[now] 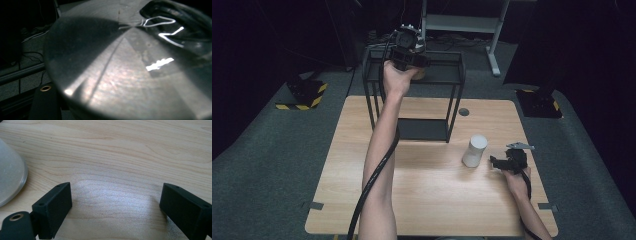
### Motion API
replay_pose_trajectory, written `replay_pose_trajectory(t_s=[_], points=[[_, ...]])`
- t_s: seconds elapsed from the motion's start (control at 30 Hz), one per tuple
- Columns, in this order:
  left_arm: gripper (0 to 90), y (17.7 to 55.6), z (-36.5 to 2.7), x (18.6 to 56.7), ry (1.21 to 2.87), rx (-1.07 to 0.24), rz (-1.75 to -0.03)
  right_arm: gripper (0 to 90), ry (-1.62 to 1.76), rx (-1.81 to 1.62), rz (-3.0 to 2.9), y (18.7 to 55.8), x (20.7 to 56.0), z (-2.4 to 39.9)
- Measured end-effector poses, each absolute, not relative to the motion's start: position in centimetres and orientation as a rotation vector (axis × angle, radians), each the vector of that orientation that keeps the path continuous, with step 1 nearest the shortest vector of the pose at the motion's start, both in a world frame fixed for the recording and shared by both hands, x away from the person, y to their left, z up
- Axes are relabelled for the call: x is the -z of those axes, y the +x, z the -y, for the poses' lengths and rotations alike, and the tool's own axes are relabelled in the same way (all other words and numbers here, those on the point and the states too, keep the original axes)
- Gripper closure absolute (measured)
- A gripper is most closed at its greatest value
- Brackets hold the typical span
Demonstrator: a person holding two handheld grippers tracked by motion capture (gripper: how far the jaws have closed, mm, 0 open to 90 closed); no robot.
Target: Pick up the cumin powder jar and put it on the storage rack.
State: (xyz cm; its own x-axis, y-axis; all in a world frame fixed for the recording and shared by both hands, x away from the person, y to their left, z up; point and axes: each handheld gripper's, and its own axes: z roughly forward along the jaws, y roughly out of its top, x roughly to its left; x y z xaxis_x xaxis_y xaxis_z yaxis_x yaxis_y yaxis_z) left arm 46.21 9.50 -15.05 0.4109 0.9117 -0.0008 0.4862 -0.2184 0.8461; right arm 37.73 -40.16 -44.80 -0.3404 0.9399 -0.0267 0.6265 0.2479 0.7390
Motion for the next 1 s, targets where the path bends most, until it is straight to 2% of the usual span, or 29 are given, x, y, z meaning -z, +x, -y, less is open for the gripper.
replay_pose_trajectory(t_s=[0.1, 0.13, 0.17, 0.2, 0.37, 0.8, 1.0], points=[[27.6, 45.9, -9.0, 15.1, 1.843, -0.698, -1.214, 10.4, 1.424, -0.885, -2.056, 37.7, 44.8, 40.2], [22.4, 45.9, -9.0, 15.1, 1.843, -0.698, -1.214, 10.4, 1.424, -0.885, -2.056, 37.7, 44.8, 40.2], [22.4, 45.9, -9.0, 15.1, 1.839, -0.692, -1.223, 10.4, 1.424, -0.885, -2.056, 37.7, 44.8, 40.2], [15.8, 45.9, -9.1, 15.1, 1.833, -0.679, -1.229, 10.4, 1.424, -0.885, -2.056, 37.7, 44.8, 40.2], [6.9, 44.3, -10.0, 15.2, 1.821, -0.667, -1.208, 10.4, 1.423, -0.886, -2.056, 37.7, 44.8, 40.2], [1.0, 38.0, -13.5, 15.2, 1.806, -0.696, -1.165, 10.4, 1.422, -0.893, -2.059, 37.7, 44.8, 40.3], [0.6, 35.6, -15.3, 17.0, 1.765, -0.671, -1.15, 10.4, 1.414, -0.887, -2.062, 37.8, 44.8, 40.2]])
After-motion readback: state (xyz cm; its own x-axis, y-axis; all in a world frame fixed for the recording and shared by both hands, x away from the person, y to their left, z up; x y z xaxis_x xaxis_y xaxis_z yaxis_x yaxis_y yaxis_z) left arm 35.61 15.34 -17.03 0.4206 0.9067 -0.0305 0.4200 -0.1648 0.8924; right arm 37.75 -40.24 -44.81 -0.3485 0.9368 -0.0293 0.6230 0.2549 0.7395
